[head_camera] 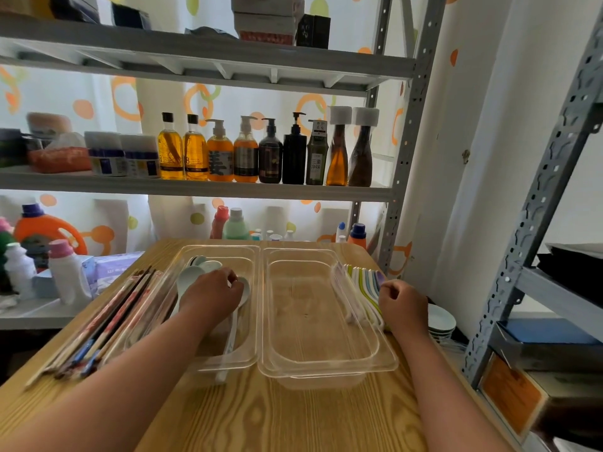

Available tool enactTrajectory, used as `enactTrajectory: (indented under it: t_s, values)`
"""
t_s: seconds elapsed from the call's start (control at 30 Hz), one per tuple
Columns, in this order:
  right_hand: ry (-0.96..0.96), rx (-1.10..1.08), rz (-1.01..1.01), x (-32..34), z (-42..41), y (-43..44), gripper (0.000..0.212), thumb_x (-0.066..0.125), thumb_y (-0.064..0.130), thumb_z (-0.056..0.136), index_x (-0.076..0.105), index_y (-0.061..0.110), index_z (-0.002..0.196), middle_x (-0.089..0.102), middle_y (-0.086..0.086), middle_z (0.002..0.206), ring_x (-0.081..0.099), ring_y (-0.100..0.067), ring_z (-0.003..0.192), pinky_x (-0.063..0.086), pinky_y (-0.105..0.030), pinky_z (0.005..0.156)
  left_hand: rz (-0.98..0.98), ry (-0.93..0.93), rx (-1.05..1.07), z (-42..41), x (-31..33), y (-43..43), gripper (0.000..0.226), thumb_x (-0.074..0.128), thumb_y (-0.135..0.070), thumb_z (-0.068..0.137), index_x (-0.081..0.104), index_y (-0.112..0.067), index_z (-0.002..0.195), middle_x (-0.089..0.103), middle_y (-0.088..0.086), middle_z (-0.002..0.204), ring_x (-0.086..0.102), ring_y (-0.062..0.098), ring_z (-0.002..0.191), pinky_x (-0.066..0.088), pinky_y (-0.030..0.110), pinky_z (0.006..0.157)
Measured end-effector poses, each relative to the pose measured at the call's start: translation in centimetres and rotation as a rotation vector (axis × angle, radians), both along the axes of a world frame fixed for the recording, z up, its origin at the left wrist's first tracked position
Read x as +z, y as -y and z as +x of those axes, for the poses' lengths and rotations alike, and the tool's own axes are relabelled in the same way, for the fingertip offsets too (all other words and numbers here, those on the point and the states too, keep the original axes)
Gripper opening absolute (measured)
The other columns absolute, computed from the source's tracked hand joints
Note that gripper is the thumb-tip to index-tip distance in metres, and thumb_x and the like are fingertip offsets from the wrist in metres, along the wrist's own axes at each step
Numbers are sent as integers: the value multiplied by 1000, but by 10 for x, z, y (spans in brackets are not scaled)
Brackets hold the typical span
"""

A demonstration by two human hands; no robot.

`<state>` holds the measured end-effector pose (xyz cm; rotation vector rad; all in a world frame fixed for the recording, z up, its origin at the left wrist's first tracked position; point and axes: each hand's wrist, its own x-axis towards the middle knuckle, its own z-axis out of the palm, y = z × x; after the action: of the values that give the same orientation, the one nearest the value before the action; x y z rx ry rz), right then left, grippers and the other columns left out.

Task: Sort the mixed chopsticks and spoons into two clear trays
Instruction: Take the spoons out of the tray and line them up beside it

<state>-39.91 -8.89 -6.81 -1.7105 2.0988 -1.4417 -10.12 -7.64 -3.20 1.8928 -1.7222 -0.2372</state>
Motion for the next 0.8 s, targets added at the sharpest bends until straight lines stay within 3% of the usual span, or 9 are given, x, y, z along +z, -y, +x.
enactTrajectory:
  t_s: [0.07, 0.2, 0.27, 0.47, 0.57, 0.67, 0.8]
  values:
    - [-9, 30, -14, 8, 4, -3, 25, 47, 16, 95, 69, 4, 99, 68, -12, 96, 55, -15, 79, 37, -17, 63, -8, -43, 9, 2, 4, 3, 24, 45, -29, 97, 60, -16, 110, 67, 5, 105, 56, 16, 88, 42, 27, 75]
    - [-74, 122, -64, 32, 15, -13, 21, 51, 14, 93, 69, 6, 98, 69, -11, 93, 54, -14, 74, 37, -13, 60, -23, -253, 7, 13, 19, 3, 26, 45, -26, 96, 61, -12, 112, 68, 4, 99, 62, 23, 91, 50, 36, 83]
    - [-94, 197, -69, 44, 27, -18, 20, 53, 13, 92, 69, 7, 100, 69, -10, 96, 56, -14, 79, 41, -18, 70, -54, -257, 25, 22, 24, -1, 25, 45, -24, 96, 61, -11, 110, 66, 6, 101, 60, 22, 89, 47, 33, 77]
    - [-131, 402, -118, 67, 84, -35, 17, 57, 11, 88, 71, 10, 97, 68, -3, 92, 59, -12, 82, 46, -19, 77, -50, 117, 68, 46, 23, -21, 16, 48, -28, 92, 59, -17, 91, 65, 4, 90, 57, 22, 83, 45, 30, 75]
    - [-181, 500, -83, 70, 113, -43, 18, 57, 14, 88, 72, 15, 98, 69, 1, 92, 59, -8, 82, 48, -18, 81, 105, 375, 87, 55, 16, -26, 24, 52, -29, 89, 66, -20, 106, 67, 4, 105, 61, 22, 96, 49, 34, 86]
    - [-245, 611, -17, 71, 138, -49, 22, 56, 15, 88, 70, 14, 104, 70, 0, 100, 56, -5, 86, 40, -10, 76, 215, 572, 82, 59, 11, -28, 29, 57, -30, 87, 63, -27, 115, 63, 2, 116, 56, 20, 107, 47, 36, 94]
    - [-311, 688, 45, 69, 167, -53, 25, 54, 18, 89, 69, 16, 109, 69, -2, 106, 58, -9, 94, 37, -13, 79, 268, 619, 49, 63, 11, -31, 41, 64, -47, 83, 59, -28, 119, 60, 2, 120, 50, 22, 113, 44, 37, 97]
